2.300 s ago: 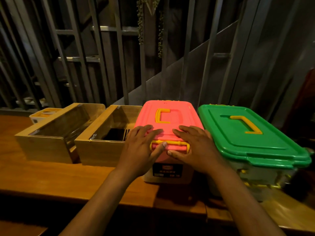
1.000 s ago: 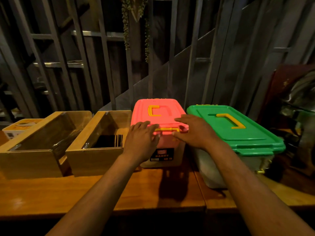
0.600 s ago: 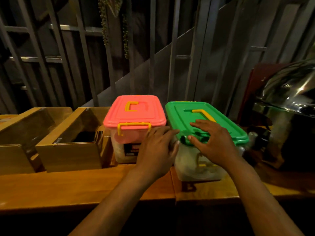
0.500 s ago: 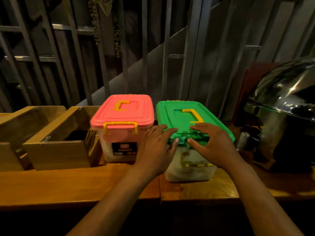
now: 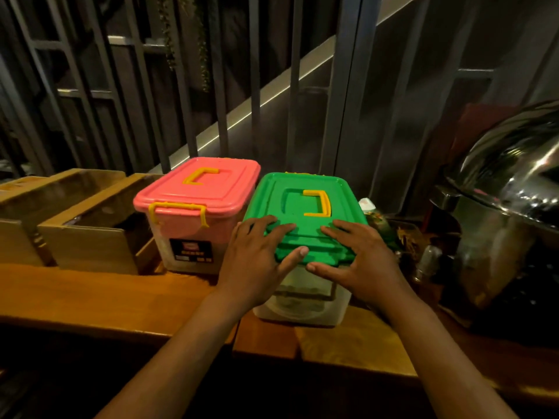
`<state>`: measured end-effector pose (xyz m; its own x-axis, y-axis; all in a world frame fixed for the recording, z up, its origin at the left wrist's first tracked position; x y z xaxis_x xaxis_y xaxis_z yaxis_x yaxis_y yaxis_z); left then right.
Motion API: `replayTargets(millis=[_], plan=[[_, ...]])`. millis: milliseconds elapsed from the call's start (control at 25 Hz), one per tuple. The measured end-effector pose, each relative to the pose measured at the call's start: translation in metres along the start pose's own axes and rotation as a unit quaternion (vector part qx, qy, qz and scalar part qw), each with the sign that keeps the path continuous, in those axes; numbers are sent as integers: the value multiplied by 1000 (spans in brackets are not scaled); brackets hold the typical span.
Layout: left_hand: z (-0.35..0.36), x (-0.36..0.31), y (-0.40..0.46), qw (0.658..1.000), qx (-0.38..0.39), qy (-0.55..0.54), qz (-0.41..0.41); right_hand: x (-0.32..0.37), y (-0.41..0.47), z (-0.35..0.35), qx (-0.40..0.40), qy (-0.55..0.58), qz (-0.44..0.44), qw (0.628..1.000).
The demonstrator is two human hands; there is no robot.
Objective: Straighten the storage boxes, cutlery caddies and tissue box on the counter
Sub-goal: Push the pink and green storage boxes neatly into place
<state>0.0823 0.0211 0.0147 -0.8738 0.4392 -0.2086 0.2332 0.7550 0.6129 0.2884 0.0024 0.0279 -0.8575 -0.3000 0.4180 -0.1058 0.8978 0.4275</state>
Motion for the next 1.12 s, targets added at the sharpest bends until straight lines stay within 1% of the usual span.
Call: replayTargets(millis=[360, 600, 920, 1120], plan=[[25, 11, 33, 1000, -16, -5, 13, -17, 33, 5, -5, 9, -11, 1000], [40, 26, 65, 1000, 10, -6, 14, -30, 66, 19, -19, 14, -8, 1000], [54, 35, 87, 1000, 19, -11, 12, -36, 89, 21, -6, 29, -1, 1000], [59, 38, 93, 1000, 11, -16, 8, -38, 95, 23, -7, 27, 2, 1000]])
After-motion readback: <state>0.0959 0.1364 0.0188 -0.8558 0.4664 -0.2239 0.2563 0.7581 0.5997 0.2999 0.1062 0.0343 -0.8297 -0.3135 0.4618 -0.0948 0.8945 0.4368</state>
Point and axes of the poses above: each hand's wrist, its own y-axis towards the middle knuckle, its own z-axis out of the palm, x = y × z, the point moved 3 cm from there along y, towards the middle knuckle, and after that the axes turned 1 degree about z, right-handed, at the moved point
